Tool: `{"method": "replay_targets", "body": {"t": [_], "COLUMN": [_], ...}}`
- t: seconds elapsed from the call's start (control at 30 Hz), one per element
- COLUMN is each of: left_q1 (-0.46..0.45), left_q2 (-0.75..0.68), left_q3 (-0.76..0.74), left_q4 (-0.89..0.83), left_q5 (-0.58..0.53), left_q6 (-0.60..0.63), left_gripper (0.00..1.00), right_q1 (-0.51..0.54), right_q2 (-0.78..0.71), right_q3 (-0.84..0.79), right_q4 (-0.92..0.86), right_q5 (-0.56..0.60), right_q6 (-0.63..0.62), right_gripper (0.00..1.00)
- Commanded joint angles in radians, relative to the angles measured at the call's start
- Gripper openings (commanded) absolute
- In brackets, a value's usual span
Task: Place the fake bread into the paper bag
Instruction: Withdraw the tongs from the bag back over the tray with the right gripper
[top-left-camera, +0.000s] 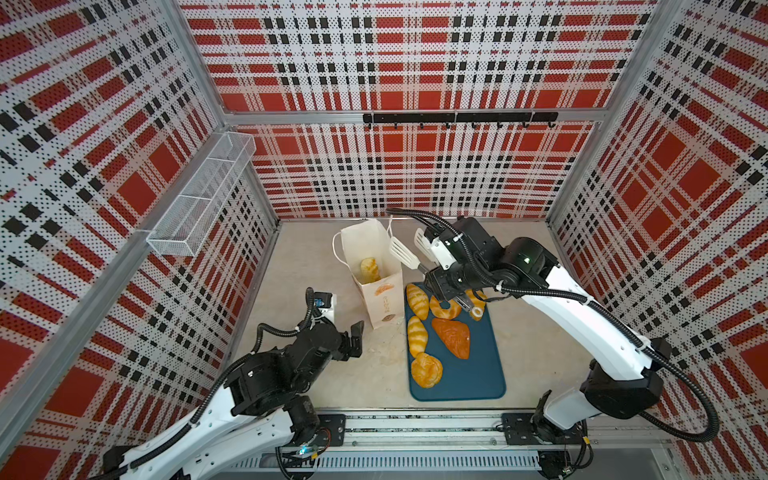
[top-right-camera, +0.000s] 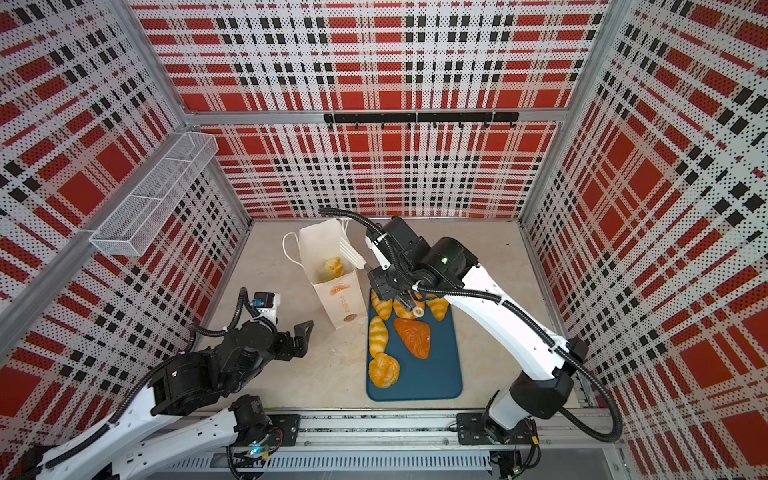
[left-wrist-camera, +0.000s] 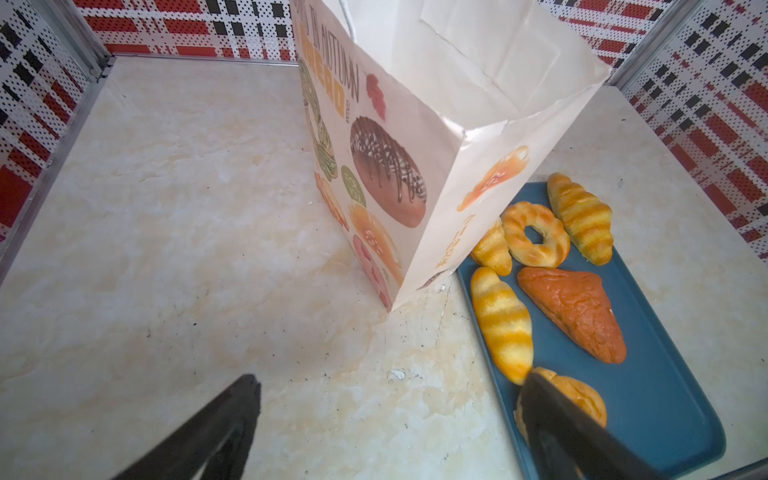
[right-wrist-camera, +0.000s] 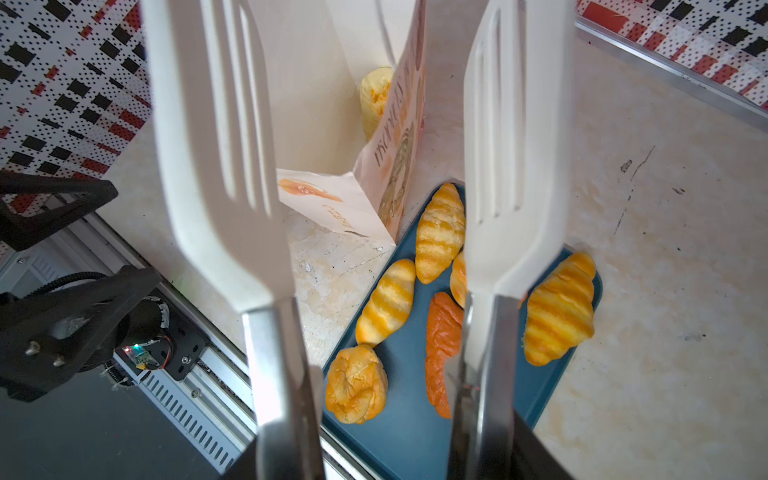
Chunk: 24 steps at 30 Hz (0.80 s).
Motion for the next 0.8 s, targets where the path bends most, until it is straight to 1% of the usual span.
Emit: {"method": "replay_targets", "body": {"t": [0.0,0.3,0.37,0.6,0.77], "left_q1": [-0.012,-0.047,-0.050,-0.067,-0.074], "left_q2": [0.005,-0.003,-0.005,-0.001,-0.009], "left_q3": [-0.013,-0.019,-0.018,-0.026,-0.033], "left_q4": [-0.010,-0.011,-0.011,-0.011,-0.011], "left_q5": [-0.031,-0.052,-0.052,-0.060,-0.056], "left_q6": [-0.024,-0.034,-0.034,-0.037,-0.037], "left_gripper": [0.99,0.99,0.99,0.99,0.99], "right_q1": [0.031,0.087,0.106,0.204,0.276], "right_q2": [-0.067,-0.215,-0.237,-0.296,-0.309], "right_q3": [-0.063,-0.257,-0.292,-0.422,-0.513], "right_q4": [0.038,0.040,0.026,-0.025,-0.040], "right_q5": [0.058,0.113,0.132,0.183,0.189], "right_q6": [0.058,0.168,0.212,0.358,0.449], "right_gripper": [0.57,0.57,0.57,0.57,0.57]}}
